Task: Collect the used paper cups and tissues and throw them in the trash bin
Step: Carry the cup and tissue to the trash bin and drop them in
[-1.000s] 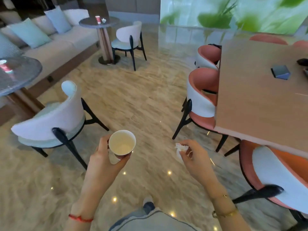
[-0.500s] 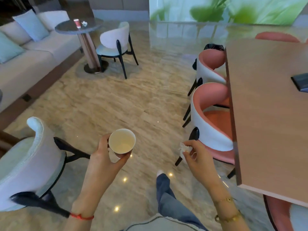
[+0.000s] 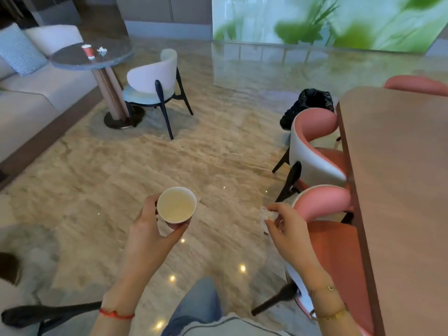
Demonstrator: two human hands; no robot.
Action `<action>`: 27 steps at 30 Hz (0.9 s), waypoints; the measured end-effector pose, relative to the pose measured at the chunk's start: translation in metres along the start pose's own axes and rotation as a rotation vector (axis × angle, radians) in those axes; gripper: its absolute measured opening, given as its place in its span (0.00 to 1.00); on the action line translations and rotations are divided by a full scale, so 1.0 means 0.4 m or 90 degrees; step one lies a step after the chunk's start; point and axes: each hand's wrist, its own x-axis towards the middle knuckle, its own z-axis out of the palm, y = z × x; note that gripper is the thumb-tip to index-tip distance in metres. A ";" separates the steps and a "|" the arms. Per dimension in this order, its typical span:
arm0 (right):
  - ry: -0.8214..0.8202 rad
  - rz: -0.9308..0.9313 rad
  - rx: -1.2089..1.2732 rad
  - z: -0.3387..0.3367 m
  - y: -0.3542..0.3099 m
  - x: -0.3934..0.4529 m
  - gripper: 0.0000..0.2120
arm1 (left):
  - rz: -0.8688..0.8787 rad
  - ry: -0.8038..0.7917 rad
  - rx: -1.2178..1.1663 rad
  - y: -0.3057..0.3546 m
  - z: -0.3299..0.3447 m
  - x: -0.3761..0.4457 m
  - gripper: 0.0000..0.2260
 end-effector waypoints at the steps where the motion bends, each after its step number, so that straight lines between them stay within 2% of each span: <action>1: -0.002 0.003 -0.003 0.012 0.011 0.056 0.12 | -0.001 0.000 -0.004 -0.008 0.021 0.060 0.31; 9: 0.018 0.036 -0.012 0.103 0.078 0.574 0.13 | 0.037 -0.040 -0.030 -0.051 0.206 0.616 0.30; 17: 0.083 0.086 0.008 0.110 0.131 1.087 0.12 | 0.126 -0.119 -0.042 0.014 0.387 1.208 0.30; 27: 0.142 0.174 0.017 0.072 0.344 1.620 0.11 | 0.179 -0.200 -0.068 0.108 0.740 1.778 0.28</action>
